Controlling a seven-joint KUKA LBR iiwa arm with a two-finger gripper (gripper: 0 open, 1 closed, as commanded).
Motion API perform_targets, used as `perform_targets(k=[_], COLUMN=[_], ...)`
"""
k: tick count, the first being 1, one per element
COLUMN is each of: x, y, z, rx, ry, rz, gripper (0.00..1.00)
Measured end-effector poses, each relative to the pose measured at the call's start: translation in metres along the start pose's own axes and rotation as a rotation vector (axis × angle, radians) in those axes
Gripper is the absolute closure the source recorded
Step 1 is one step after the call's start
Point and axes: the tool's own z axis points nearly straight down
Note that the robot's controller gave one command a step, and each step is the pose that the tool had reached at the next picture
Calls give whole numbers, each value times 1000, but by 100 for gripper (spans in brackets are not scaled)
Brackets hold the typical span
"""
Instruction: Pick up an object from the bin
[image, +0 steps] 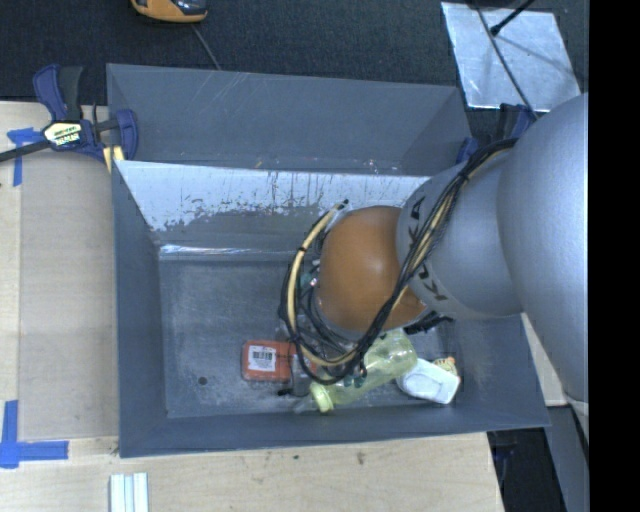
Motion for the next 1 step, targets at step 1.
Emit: perform_targets(k=[1], x=[-8], y=[-36], z=[-195], rx=[3], ry=[-5], rz=[12], gripper=[100])
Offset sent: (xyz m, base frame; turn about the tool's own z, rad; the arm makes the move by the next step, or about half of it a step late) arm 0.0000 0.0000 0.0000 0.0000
